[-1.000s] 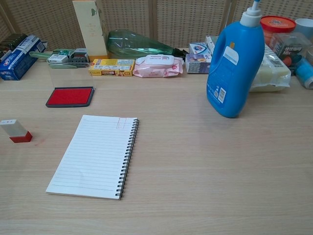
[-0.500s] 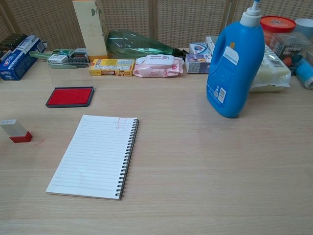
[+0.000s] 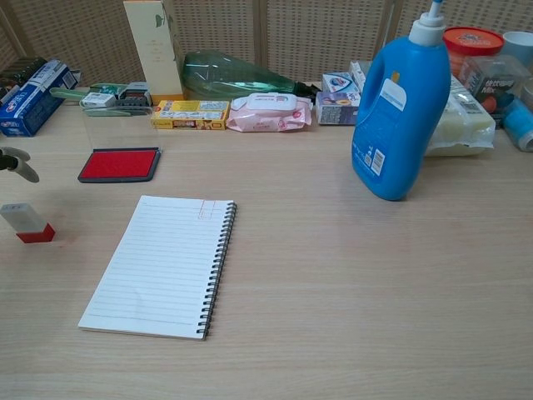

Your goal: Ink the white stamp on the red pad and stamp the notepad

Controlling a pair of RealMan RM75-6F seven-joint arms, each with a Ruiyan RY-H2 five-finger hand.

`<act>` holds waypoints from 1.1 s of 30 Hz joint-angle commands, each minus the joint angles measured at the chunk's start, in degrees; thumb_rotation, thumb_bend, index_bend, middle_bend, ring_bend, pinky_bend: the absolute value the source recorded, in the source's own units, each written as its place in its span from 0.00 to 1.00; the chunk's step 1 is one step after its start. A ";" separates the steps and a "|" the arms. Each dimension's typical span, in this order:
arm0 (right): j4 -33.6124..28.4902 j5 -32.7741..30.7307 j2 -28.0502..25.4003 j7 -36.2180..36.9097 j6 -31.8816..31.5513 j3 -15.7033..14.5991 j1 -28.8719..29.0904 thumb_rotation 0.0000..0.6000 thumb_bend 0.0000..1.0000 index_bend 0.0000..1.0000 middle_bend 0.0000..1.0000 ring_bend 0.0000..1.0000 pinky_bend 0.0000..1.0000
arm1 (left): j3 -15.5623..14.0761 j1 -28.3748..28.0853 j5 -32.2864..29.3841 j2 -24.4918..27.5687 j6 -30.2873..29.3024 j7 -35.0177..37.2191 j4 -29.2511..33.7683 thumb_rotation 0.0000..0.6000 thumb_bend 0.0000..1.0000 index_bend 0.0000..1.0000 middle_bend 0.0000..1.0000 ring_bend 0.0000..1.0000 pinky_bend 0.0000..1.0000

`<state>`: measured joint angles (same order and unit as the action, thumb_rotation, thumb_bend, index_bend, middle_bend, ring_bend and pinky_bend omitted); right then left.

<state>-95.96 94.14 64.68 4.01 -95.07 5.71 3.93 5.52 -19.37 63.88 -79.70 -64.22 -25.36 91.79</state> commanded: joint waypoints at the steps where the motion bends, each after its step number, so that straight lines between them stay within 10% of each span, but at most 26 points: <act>1: -0.02 -0.12 -0.10 0.25 0.02 0.06 0.00 1.00 0.00 0.30 0.21 0.09 0.12 | 0.39 -0.82 -1.55 -1.03 0.30 -1.19 0.22 1.00 0.32 0.22 0.00 0.00 0.00; 33: -0.03 -0.61 -0.56 1.37 0.40 0.22 0.08 1.00 0.00 0.30 0.21 0.10 0.12 | 0.78 -3.87 -8.31 -5.11 -1.53 -5.81 -1.89 1.00 0.39 0.40 0.00 0.00 0.00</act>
<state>-95.99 93.53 64.13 5.37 -94.66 5.93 4.01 6.30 -23.24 55.57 -84.81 -65.76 -31.17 89.90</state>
